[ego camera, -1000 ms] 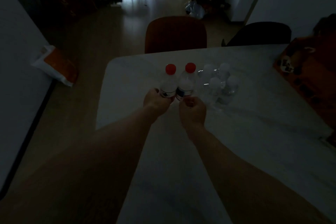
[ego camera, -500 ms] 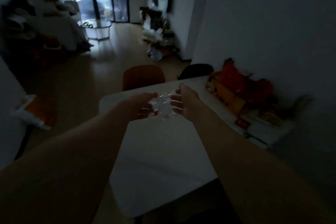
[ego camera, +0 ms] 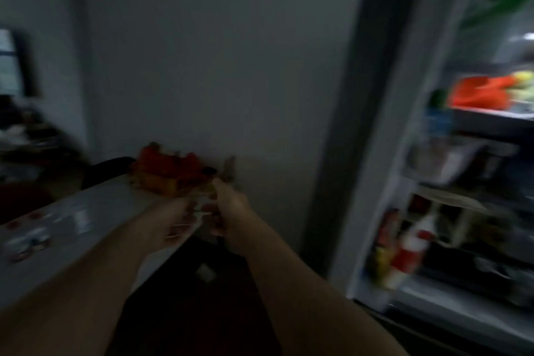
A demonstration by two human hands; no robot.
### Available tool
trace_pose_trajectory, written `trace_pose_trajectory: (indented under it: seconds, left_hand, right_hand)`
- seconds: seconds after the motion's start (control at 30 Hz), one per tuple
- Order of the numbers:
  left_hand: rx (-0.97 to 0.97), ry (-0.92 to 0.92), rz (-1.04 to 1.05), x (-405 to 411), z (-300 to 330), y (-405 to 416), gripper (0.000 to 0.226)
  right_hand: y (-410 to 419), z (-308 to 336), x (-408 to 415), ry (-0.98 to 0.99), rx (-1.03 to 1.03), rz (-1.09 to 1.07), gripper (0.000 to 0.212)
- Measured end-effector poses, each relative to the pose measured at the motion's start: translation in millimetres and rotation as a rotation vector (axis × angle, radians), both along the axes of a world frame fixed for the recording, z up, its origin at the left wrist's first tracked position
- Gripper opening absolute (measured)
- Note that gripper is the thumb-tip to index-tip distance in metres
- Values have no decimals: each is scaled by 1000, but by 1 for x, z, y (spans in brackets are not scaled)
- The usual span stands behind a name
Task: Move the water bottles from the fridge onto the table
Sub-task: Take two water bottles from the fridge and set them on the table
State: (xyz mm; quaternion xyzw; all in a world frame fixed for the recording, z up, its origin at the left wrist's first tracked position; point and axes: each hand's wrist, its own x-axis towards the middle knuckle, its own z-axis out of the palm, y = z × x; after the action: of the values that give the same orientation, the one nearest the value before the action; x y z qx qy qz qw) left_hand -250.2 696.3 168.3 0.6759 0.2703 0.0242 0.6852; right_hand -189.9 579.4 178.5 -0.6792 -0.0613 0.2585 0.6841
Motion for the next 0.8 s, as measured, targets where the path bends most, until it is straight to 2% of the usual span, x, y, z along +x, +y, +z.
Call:
trace_pose_trajectory:
  seconds: [0.17,0.33,0.43,0.6,0.8]
  left_hand:
    - [80,-52,-152,22,30,-143,17]
    - [88,112,-390,33,42,-283,20]
    - [53,138,-533,45,52,-371,26]
    - [108,-4,-378,92,67,-484,22]
    - [172,-74,-340,178,76,-550,21]
  right_hand:
    - [-169,25,-11,-77,40,-104,24]
    - [-326,44,-15,-58,8,-125,39]
    - [-428,54,-4,-55,4,-211,42]
    - [-564,66,43,-18,-36,-438,46]
    - [-642,63,126,-31,-16,-519,42]
